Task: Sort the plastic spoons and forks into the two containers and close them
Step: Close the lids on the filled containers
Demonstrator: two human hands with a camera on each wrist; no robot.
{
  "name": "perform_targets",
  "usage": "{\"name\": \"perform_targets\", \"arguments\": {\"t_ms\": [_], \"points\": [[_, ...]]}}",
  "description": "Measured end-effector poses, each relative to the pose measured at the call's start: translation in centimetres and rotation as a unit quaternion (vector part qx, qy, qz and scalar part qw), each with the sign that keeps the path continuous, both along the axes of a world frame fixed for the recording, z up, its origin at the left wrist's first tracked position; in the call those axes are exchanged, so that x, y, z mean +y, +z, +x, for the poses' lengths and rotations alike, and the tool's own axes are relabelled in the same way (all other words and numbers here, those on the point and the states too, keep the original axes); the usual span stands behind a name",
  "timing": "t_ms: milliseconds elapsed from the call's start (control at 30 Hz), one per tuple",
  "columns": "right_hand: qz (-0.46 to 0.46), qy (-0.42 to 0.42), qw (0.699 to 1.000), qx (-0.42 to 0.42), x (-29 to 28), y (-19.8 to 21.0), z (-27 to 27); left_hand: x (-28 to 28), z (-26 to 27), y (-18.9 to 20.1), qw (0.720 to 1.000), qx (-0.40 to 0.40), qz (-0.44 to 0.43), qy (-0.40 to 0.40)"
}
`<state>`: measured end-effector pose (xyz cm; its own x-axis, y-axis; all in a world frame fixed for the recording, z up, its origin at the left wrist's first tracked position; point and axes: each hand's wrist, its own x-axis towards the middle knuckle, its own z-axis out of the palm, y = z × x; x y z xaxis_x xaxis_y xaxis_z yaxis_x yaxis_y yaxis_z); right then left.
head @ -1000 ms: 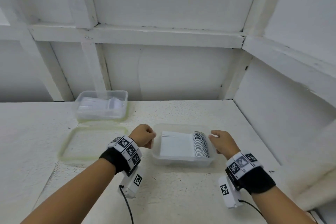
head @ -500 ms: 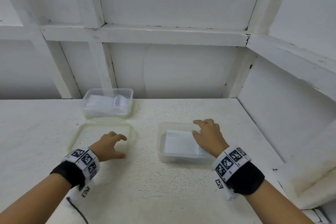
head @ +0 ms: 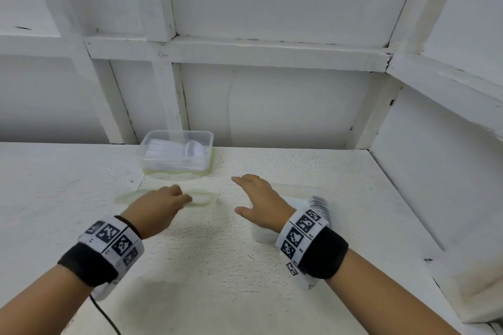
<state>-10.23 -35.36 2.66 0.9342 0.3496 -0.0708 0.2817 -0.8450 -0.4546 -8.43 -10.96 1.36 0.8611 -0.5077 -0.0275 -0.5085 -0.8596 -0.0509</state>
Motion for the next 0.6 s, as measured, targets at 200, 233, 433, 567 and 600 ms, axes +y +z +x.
{"name": "perform_targets", "arguments": {"t_ms": [200,233,433,567,600], "points": [[0.122,0.012,0.993,-0.003,0.7,1.3,0.4,-2.3,0.0,7.2,0.994,-0.006,-0.089,-0.061],[0.152,0.004,0.988,-0.016,0.5,1.6,0.1,-2.8,0.0,7.9,0.990,0.015,-0.123,-0.072],[0.386,-0.073,0.919,-0.023,-3.6,3.6,-1.8,-6.2,2.2,8.3,0.937,-0.031,-0.337,-0.088],[0.497,-0.189,0.847,-0.005,-8.5,3.5,-2.3,-8.4,3.7,5.8,0.898,0.083,-0.417,0.115],[0.516,-0.221,0.827,0.004,-9.8,3.2,-2.3,-8.8,3.9,4.9,0.875,0.153,-0.434,0.149]]}}
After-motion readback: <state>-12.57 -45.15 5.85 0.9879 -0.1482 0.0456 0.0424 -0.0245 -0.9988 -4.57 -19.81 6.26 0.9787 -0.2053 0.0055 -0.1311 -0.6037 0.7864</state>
